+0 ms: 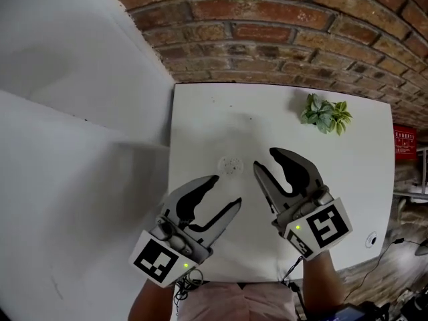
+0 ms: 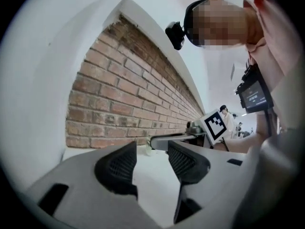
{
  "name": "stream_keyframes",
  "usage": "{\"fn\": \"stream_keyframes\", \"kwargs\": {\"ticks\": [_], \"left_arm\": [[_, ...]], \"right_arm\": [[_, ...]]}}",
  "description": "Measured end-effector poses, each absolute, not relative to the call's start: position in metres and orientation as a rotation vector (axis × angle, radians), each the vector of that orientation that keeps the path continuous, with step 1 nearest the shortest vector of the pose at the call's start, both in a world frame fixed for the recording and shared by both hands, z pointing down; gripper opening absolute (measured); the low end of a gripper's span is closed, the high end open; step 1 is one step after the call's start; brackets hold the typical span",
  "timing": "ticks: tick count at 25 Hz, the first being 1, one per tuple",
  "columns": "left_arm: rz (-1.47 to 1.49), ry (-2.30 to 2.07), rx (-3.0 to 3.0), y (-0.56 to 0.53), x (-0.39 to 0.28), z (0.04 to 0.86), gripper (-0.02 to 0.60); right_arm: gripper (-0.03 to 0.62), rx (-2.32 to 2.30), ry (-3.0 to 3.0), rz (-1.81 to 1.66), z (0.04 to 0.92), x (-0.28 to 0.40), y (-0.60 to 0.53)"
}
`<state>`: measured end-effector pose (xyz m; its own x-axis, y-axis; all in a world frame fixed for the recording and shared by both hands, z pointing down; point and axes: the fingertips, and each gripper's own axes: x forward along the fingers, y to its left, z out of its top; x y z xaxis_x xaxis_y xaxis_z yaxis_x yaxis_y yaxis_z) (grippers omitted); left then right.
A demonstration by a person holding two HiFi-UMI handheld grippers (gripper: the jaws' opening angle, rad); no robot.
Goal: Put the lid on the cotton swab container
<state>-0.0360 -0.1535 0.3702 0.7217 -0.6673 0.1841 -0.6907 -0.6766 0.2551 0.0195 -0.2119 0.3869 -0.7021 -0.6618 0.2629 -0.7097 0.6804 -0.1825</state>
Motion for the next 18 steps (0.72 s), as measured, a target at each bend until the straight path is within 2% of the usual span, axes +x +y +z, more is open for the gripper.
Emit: {"fn": "stream_keyframes", "kwargs": {"ticks": [2, 3, 5, 6, 11, 18], "left_arm": [[0.095, -1.196, 2.654, -0.157, -0.048, 0.345, 0.128], [0.07, -1.263, 2.663, -0.159, -0.054, 0.332, 0.097], [-0.006, -1.401, 2.645, -0.159, -0.069, 0.304, 0.02], [-0.041, -1.473, 2.629, -0.157, -0.077, 0.29, 0.002], [-0.054, -1.761, 2.625, -0.141, -0.094, 0.237, 0.0], [-0.103, -1.807, 2.683, -0.121, -0.09, 0.202, 0.0]], "right_arm": [[0.124, 1.206, -2.719, 0.355, 0.365, 0.025, -0.207], [0.101, 1.258, -2.719, 0.332, 0.354, 0.028, -0.204], [0.01, 1.36, -2.715, 0.29, 0.332, 0.031, -0.195], [0.006, 1.395, -2.713, 0.265, 0.322, 0.03, -0.187], [0.005, 1.461, -2.703, 0.113, 0.28, 0.019, -0.152], [0.005, 1.528, -2.683, 0.004, 0.246, 0.017, -0.125]]}}
